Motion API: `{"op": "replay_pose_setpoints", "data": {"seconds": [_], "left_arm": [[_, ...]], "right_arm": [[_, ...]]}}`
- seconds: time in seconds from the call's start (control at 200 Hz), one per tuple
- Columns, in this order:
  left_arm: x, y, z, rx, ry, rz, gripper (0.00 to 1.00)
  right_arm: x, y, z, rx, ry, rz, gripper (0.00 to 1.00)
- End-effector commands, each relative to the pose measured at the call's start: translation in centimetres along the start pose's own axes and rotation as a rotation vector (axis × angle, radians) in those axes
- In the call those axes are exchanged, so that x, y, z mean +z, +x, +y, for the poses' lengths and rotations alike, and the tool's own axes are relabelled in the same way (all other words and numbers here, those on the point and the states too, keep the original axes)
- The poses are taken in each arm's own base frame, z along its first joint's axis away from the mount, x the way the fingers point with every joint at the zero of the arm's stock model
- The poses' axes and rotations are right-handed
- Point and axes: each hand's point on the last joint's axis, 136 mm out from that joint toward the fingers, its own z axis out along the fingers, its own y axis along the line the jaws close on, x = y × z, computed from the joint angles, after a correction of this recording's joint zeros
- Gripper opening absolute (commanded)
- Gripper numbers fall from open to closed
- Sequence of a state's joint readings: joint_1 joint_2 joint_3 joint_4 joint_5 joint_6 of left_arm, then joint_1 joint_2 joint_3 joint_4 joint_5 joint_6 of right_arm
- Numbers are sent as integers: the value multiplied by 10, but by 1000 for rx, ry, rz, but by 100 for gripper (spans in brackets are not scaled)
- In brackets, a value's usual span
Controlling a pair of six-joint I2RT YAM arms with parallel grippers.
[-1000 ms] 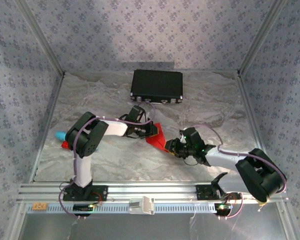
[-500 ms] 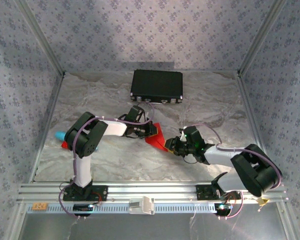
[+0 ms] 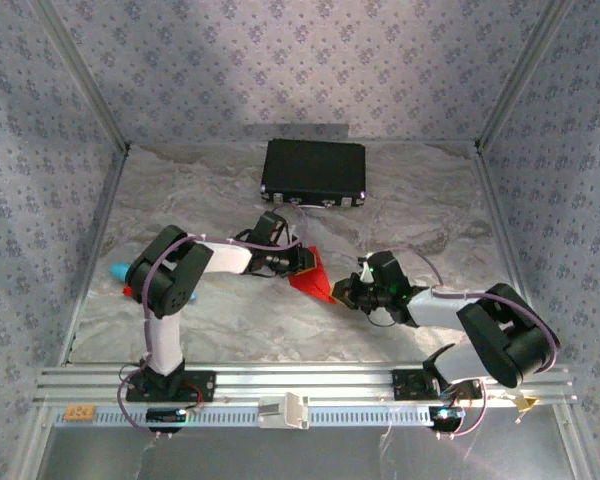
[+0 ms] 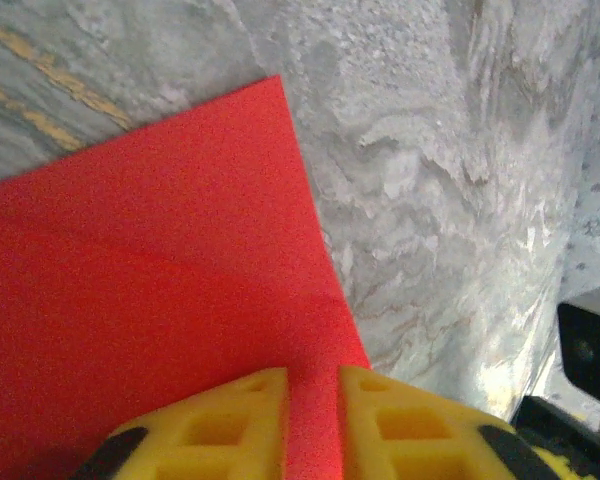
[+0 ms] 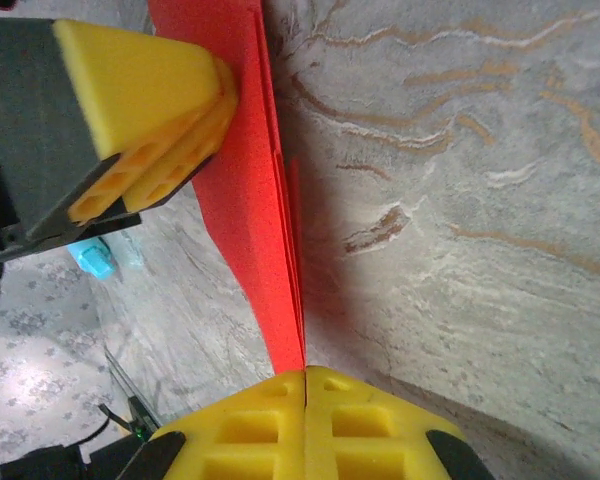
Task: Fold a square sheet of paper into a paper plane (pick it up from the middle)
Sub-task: Turn over the paper at the center of the table.
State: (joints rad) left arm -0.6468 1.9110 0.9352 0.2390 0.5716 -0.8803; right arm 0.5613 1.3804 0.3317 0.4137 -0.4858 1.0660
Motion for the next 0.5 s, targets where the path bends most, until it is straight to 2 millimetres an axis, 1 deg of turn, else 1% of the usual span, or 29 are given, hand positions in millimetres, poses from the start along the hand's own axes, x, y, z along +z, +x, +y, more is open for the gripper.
{"op": "replay_pose_setpoints", "data": {"seconds": [0.0, 0.1, 0.22, 0.335, 0.42, 0.5], "left_arm": [[-17, -7, -20, 53, 47, -44, 27], [-29, -9, -32, 92, 73, -75, 34], [-48, -13, -40, 142, 54, -137, 40], [-64, -16, -40, 189, 2, -194, 46], [-69, -18, -34, 195, -29, -218, 46], [-73, -19, -34, 187, -26, -240, 46]], "right_arm": [[-2, -2, 6, -93, 11, -9, 4], [-8, -4, 3, -174, 70, -27, 3], [-19, -10, 3, -272, 141, -73, 3], [-32, -18, 9, -352, 167, -135, 3], [-40, -21, 12, -397, 176, -167, 3], [-47, -24, 14, -436, 196, -191, 3]]}}
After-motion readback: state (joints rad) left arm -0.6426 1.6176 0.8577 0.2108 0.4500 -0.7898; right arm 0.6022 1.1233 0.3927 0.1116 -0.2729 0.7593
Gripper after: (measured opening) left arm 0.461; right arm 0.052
